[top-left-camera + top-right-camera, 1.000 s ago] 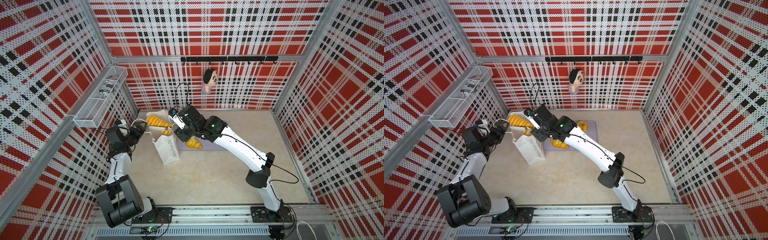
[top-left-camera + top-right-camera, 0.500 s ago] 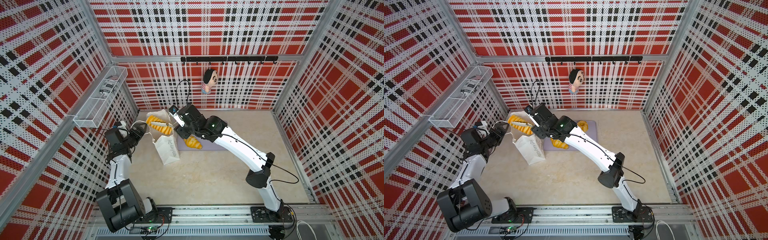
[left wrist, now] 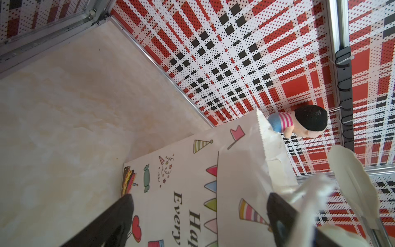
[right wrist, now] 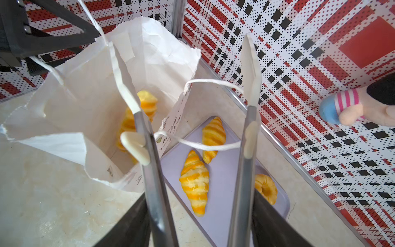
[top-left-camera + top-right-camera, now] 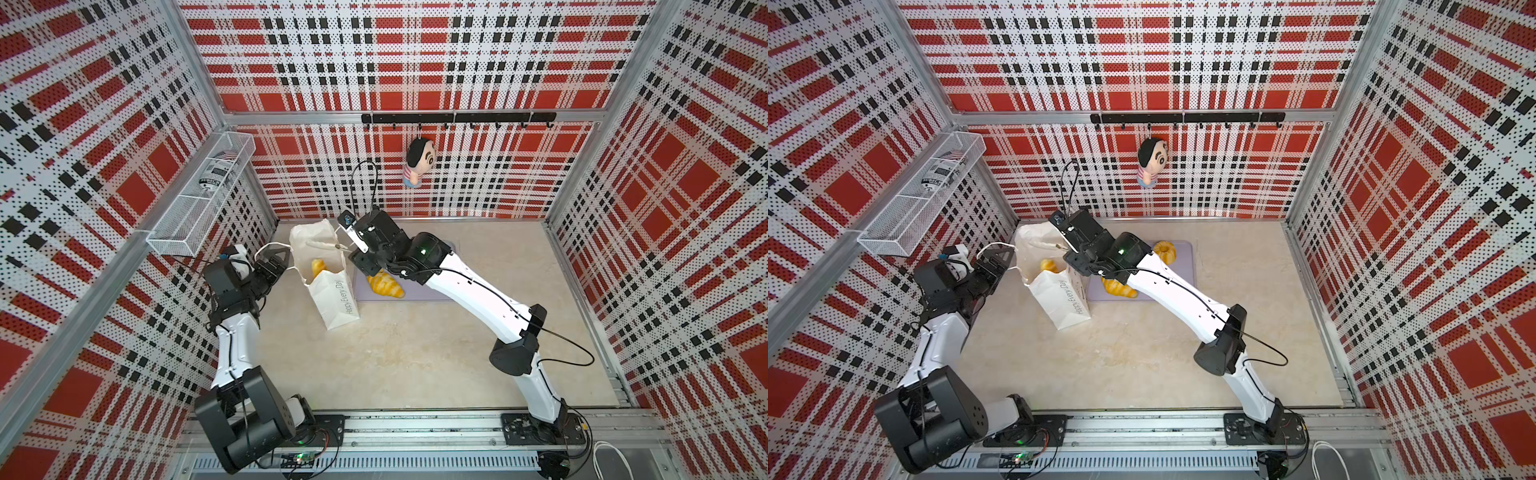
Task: Pack bread into a paper bag
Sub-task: Place the fake bread in the paper bag.
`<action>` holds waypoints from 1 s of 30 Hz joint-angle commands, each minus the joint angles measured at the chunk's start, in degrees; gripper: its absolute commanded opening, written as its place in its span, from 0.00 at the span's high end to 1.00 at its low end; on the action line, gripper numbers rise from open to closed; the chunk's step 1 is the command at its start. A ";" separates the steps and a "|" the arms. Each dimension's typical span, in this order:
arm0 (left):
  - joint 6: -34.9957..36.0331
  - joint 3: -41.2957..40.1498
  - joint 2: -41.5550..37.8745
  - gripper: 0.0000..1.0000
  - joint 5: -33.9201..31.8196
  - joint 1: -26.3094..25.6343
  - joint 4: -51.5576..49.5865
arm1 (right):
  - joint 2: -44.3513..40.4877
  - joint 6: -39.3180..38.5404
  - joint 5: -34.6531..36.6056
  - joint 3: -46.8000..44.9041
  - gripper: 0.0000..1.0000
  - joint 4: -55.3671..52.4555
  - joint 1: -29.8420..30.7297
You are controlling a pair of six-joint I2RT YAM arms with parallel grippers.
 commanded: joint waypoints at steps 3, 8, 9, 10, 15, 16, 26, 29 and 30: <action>1.42 0.48 -1.47 0.02 0.52 0.50 -0.70 | 0.08 -0.42 1.59 2.07 0.29 2.30 0.13; 1.06 0.73 -0.94 0.02 0.52 0.47 -0.16 | -1.29 -0.75 2.13 2.03 0.29 2.74 0.12; 0.83 0.81 -0.76 0.02 0.56 0.51 0.02 | -1.73 -0.92 2.35 2.03 0.29 2.92 0.14; 0.74 0.81 -0.67 0.02 0.63 0.50 0.20 | -2.18 -1.12 2.68 2.03 0.29 3.05 0.14; 0.63 0.68 -0.28 0.02 0.65 0.50 0.56 | -5.08 -2.25 4.95 2.03 0.30 3.84 0.14; 0.63 0.62 -0.25 0.02 0.52 0.50 0.69 | -5.77 -2.47 5.54 2.03 0.31 3.93 0.14; 0.63 0.24 0.15 0.02 0.52 0.48 1.08 | -11.33 -4.44 12.68 -1.66 0.35 4.70 -0.03; 0.63 0.57 0.62 0.02 0.57 0.46 1.22 | -12.90 -4.42 15.01 -3.60 0.36 4.04 -0.83; 0.55 0.96 0.86 0.02 0.52 0.50 1.24 | -13.74 -4.17 15.45 -4.74 0.36 3.74 -1.30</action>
